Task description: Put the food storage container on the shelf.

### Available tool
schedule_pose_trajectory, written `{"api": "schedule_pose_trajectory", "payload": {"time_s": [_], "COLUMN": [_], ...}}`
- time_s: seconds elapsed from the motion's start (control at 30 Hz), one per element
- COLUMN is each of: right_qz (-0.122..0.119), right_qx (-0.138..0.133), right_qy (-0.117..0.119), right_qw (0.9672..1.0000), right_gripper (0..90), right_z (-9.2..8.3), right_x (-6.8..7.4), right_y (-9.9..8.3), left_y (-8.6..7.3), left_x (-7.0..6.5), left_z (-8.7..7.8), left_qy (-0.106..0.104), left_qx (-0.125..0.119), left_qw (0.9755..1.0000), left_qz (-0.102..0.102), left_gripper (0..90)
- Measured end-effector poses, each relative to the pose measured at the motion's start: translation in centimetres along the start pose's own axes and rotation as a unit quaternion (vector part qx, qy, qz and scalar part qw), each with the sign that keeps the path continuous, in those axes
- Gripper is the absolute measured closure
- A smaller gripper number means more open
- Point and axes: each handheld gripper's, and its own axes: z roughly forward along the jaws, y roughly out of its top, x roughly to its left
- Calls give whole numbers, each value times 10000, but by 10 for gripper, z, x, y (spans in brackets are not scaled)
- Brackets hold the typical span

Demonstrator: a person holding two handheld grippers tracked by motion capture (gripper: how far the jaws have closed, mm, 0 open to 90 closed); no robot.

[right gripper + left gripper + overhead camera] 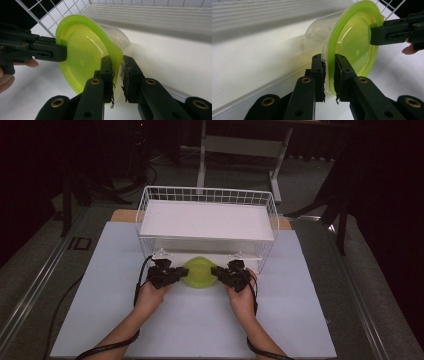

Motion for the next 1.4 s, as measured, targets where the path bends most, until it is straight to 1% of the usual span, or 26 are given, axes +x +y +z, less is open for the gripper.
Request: {"api": "schedule_pose_trajectory", "payload": {"time_s": [0.07,0.1,0.17,0.23,0.27,0.37,0.4,0.43,0.47,0.53,0.57,0.6,0.7,0.73,0.83,0.87,0.9,0.93,1.0,1.07,1.1,1.13,1.2,1.27,1.33,1.4], "right_qz": [-61,-76,-48,-7,-25,-144,-144,-151,-231,-330,-360,-358,-262,-298,-446,-424,-385,-393,-431,-553,-609,-594,-572,-597,-678,-690], "right_qx": [-44,-77,-128,-198,-229,-342,-342,-387,-476,-525,-549,-592,-569,-565,-573,-620,-687,-751,-766,-762,-760,-773,-825,-889,-907,-974], "right_qy": [-70,-103,-89,-26,-59,-307,-307,-360,-466,-591,-639,-687,-696,-730,-841,-845,-811,-846,-848,-872,-874,-860,-777,-709,-666,-608], "right_qw": [9999,9999,9999,9998,9997,9988,9988,9985,9975,9963,9958,9952,9956,9953,9938,9936,9936,9928,9925,9917,9914,9915,9919,9917,9913,9910], "right_gripper": [779,771,760,752,746,733,733,725,701,667,646,609,596,587,560,548,529,509,488,478,478,475,467,467,468,469], "right_z": [1,2,4,6,7,10,10,11,13,15,15,17,19,20,21,20,18,16,14,11,10,8,4,0,-4,-7], "right_x": [1,1,0,-5,-6,-4,-4,-4,-4,-3,-3,-5,-9,-9,-8,-8,-8,-7,-5,-4,-3,-1,3,8,15,22], "right_y": [2,3,5,7,9,13,13,14,14,14,14,14,18,18,20,20,20,19,19,19,18,16,14,11,8,2], "left_y": [1,1,2,3,3,6,6,7,8,8,9,10,14,15,17,17,17,16,15,13,13,12,9,8,6,2], "left_x": [1,1,2,3,4,8,8,11,11,14,15,15,16,15,14,14,15,15,14,12,11,12,12,11,9,6], "left_z": [1,1,2,3,4,6,6,7,8,9,10,10,12,12,14,14,13,12,9,7,6,4,-1,-5,-10,-16], "left_qy": [18,59,104,189,155,150,150,207,210,232,226,201,240,271,302,319,362,357,301,238,180,20,-259,-331,-302,-266], "left_qx": [-73,-128,-239,-328,-364,-483,-483,-557,-578,-623,-651,-653,-566,-555,-558,-584,-623,-636,-742,-746,-736,-718,-769,-790,-792,-780], "left_qw": [10000,9999,9996,9992,9992,9987,9987,9982,9981,9978,9976,9976,9981,9981,9980,9978,9974,9973,9968,9968,9969,9971,9959,9957,9960,9960], "left_qz": [16,69,49,105,104,78,78,55,13,-23,-93,-136,-54,-8,-76,-55,26,13,39,167,186,268,397,343,288,352], "left_gripper": [783,775,759,728,711,680,670,670,634,612,607,605,573,572,556,543,543,542,510,483,437,387,320,247,158,143]}}
